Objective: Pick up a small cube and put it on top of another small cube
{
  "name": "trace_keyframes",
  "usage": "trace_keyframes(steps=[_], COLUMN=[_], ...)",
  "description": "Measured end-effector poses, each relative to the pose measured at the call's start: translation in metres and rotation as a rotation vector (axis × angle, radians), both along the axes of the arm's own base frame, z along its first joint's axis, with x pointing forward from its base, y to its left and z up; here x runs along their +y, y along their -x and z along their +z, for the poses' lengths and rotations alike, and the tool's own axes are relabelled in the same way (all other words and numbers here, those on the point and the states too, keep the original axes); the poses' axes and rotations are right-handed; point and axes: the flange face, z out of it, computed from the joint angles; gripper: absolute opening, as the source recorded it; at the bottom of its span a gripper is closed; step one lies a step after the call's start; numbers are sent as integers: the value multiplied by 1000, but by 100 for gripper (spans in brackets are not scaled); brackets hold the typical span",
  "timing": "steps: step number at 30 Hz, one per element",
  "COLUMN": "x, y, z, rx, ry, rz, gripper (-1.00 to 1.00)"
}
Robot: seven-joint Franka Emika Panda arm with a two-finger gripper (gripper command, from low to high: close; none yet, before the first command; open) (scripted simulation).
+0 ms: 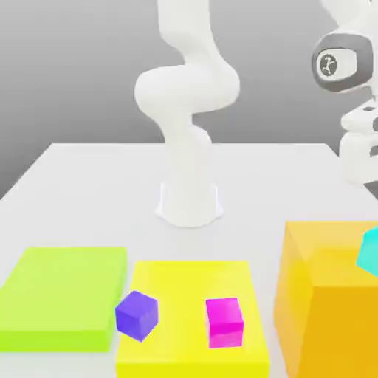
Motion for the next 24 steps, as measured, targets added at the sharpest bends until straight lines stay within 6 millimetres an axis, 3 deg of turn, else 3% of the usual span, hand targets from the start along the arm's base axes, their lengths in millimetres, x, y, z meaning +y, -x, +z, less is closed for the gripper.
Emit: trace_keyframes(steps=[5, 10, 14, 19, 24], x=[-47, -119, -177, -247, -259], y=[-51, -93, -106, -108, -100], z=[19, 17, -4, -33, -91], rx=[28, 79, 138, 211, 243], ry=[-12, -13, 7, 40, 75], rz=[-203, -498, -747, -1052, -1141], gripper=[-100, -100, -100, -100, -100])
